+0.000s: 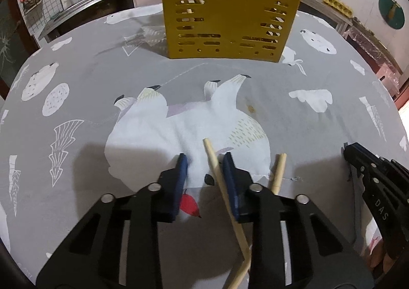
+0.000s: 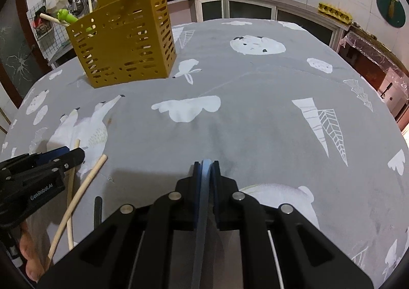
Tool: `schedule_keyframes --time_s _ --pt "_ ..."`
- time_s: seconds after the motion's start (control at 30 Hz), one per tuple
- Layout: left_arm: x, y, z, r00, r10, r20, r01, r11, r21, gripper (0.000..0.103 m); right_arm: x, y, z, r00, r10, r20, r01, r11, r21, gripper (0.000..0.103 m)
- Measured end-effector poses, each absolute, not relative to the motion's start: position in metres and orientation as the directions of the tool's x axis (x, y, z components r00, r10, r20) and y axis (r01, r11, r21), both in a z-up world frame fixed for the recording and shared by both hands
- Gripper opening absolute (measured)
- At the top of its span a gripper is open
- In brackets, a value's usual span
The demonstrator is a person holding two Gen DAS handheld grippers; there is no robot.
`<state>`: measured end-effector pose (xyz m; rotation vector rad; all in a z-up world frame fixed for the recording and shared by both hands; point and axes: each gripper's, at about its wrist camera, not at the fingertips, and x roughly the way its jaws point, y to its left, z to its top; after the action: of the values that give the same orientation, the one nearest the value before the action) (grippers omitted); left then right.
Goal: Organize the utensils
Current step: 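Carry the chopstick with the left tool over the holder while the right tool carries the spoon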
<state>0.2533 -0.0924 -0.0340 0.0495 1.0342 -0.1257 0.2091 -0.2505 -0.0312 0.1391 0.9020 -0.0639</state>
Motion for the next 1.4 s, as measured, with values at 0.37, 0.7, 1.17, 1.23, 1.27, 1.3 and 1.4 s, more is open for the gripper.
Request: schedule_keyframes --time_s 0.37,0.7,1.17,1.23,1.27,1.3,1.4 --pt "0.257 -0.088 -0.029 0.512 -0.129 -0.849 0.147 0.987 -0.061 0.009 0.204 -0.251 -0.027 0.649 0.000 -0.761 0.113 0.989 0.096 0.008" --pt "0.235 -0.077 0.024 0.664 -0.156 -0.731 0.179 0.983 -0.047 0.007 0.188 -0.251 0.006 0.753 0.027 -0.657 0.090 0.985 0.145 0.007" --pt "0.197 -0.050 0.078 0.846 -0.143 -0.513 0.174 0.985 0.012 0.006 0.160 -0.250 0.049 0.887 0.027 -0.461 0.059 0.983 0.172 0.007" --pt "0.194 -0.046 0.083 0.860 -0.141 -0.491 0.167 0.986 0.010 0.005 0.157 -0.248 0.051 0.897 0.021 -0.441 0.057 0.985 0.163 0.007" --pt "0.191 -0.044 0.086 0.868 -0.139 -0.477 0.163 0.987 0.008 0.005 0.156 -0.247 0.051 0.900 0.020 -0.435 0.055 0.986 0.159 0.007" --pt "0.190 -0.042 0.089 0.874 -0.138 -0.466 0.160 0.987 0.007 0.005 0.156 -0.247 0.052 0.903 0.019 -0.428 0.054 0.986 0.157 0.007" --pt "0.185 -0.039 0.095 0.887 -0.139 -0.440 0.158 0.987 0.007 0.004 0.153 -0.246 0.056 0.916 0.017 -0.401 0.050 0.987 0.155 0.007"
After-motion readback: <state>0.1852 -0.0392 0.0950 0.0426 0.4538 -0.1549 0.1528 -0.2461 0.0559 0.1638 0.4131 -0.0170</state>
